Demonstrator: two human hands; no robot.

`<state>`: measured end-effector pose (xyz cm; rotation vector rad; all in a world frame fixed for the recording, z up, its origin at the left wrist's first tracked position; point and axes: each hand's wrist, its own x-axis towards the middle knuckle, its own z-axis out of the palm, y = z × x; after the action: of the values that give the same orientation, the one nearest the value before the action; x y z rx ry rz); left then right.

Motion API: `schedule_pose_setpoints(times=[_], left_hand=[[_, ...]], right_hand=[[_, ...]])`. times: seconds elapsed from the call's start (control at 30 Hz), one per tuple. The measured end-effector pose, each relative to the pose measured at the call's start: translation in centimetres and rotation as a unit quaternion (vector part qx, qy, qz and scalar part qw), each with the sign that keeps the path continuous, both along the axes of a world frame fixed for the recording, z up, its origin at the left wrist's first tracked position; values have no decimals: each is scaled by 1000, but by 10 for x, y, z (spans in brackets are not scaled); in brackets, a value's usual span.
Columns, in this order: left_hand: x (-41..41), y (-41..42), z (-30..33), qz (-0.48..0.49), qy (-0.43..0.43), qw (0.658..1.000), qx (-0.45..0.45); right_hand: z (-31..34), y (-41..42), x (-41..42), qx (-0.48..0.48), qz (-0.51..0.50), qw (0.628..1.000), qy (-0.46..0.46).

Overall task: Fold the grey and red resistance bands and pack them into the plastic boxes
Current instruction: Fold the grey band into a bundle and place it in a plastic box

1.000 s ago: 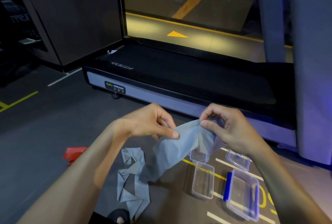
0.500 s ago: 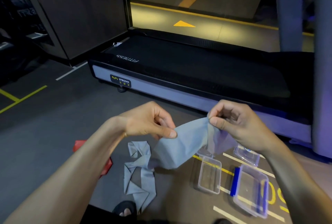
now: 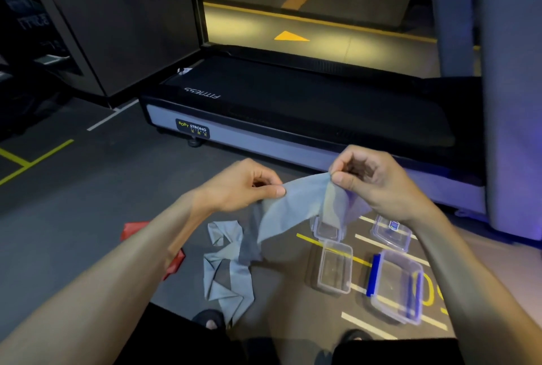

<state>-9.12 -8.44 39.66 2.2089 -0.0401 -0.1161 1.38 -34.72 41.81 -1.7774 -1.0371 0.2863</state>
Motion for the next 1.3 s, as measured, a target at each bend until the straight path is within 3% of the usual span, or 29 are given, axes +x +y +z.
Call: schedule_pose_setpoints(times=[0.33, 0.73, 0.87, 1.3], left_hand=[[-34, -9, 26, 29, -100, 994, -42], [-55, -16, 37, 69, -256, 958, 110], [-53, -7, 32, 75, -296, 946, 105], [-26, 13, 16, 62, -334, 936, 91]], right_hand=[[6, -14, -18, 25, -43, 998, -33], [6, -5, -31, 86, -87, 991, -57], [6, 5, -32, 81, -109, 988, -69], [4, 30, -20, 61, -163, 978, -112]])
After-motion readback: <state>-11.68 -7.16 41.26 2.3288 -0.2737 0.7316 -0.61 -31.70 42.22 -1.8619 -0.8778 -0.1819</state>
